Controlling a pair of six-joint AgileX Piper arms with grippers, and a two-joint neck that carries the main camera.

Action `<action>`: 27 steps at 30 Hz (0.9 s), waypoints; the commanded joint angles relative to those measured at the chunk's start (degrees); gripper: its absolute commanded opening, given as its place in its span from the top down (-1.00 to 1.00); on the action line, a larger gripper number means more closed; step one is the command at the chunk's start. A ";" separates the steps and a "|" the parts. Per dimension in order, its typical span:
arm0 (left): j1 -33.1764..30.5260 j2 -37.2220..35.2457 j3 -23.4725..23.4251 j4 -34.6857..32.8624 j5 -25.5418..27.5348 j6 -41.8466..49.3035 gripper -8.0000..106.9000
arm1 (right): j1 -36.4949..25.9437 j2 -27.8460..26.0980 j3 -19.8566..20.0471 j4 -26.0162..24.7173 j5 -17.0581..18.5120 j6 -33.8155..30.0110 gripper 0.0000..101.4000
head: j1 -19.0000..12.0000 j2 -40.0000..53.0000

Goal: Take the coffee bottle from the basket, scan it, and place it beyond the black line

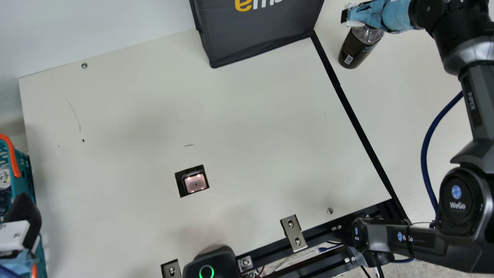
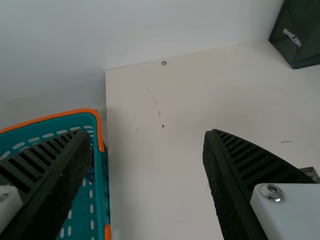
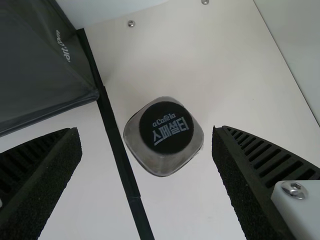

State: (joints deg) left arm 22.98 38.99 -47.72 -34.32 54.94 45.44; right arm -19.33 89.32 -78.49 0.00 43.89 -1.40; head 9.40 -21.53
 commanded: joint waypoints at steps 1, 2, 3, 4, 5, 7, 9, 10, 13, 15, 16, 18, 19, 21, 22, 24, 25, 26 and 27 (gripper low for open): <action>0.00 0.00 0.00 0.00 0.00 0.00 -0.71 | 0.36 -0.78 0.44 0.35 0.11 -0.19 -0.79 | -1.48 -0.05; 0.00 0.00 0.00 0.00 0.00 0.00 -0.71 | 0.58 -1.21 0.70 0.47 0.15 -0.25 -0.79 | -1.48 -0.05; 0.00 0.00 0.00 0.00 0.00 0.00 -0.71 | 0.80 -1.64 0.91 0.60 0.24 -0.32 -0.79 | -1.48 -0.05; 0.00 0.00 0.00 0.00 0.00 0.00 -0.71 | 0.98 -2.08 1.15 0.80 0.30 -0.48 -0.79 | -1.48 -0.05; 0.00 0.00 0.00 0.00 0.00 0.00 -0.71 | 1.24 -2.51 1.37 0.94 0.38 -0.55 -0.79 | -1.48 -0.05; 0.00 0.00 0.00 0.00 0.00 0.00 -0.71 | 1.76 -3.40 1.85 1.27 0.52 -0.74 -0.79 | -1.48 -0.05; 0.00 0.00 0.00 0.00 0.00 0.00 -0.71 | 2.36 -4.29 2.37 1.55 0.62 -0.87 -0.79 | -1.48 -0.05; 0.00 0.00 0.00 0.00 0.00 0.00 -0.71 | 2.65 -4.73 2.64 1.70 0.67 -0.93 -0.79 | -1.48 -0.05; 0.00 0.00 0.00 0.00 0.00 0.00 -0.71 | 3.64 -6.11 3.50 2.11 0.83 -1.03 -0.79 | -1.48 -0.05; 0.00 0.00 0.00 0.00 0.00 0.00 -0.71 | 4.41 -7.06 4.18 2.26 0.91 -0.93 -0.79 | -1.48 -0.05; 0.00 0.00 0.00 0.00 0.00 0.00 -0.71 | 4.79 -7.52 4.49 2.32 0.96 -0.87 -0.79 | -1.48 -0.05; 0.00 0.00 0.00 0.00 0.00 0.00 -0.71 | 5.57 -8.46 5.19 2.38 1.03 -0.64 -0.79 | -1.48 -0.05; 0.00 0.00 0.00 0.00 0.00 0.00 -0.71 | 5.96 -8.90 5.55 2.37 1.05 -0.48 -0.79 | -1.48 -0.05; 0.00 0.00 0.00 0.00 0.00 0.00 -0.71 | 6.79 -9.80 6.30 2.31 1.02 -0.15 -0.79 | -1.48 -0.05; 0.00 0.00 0.00 0.00 0.00 0.00 -0.71 | 7.21 -10.23 6.66 2.26 1.01 0.04 -0.79 | -1.48 -0.05; 0.00 0.00 0.00 0.00 0.00 0.00 -0.71 | 8.10 -11.11 7.49 2.14 0.94 0.47 -0.79 | -1.48 -0.05; 0.00 0.00 0.00 0.00 0.00 0.00 -0.71 | 8.53 -11.54 7.90 2.08 0.91 0.69 -0.79 | -1.48 -0.05; 0.00 0.00 0.00 0.00 0.00 0.00 -0.71 | 9.02 -11.98 8.34 1.95 0.87 1.01 -0.79 | -1.48 -0.05; 0.00 0.00 0.00 0.00 0.00 0.00 -0.71 | 9.47 -12.42 8.77 1.87 0.84 1.27 -0.79 | -1.48 -0.05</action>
State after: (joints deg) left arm 22.98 38.99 -47.72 -34.32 54.94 45.44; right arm -10.28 77.33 -70.08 2.09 44.79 -0.32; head 9.40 -21.45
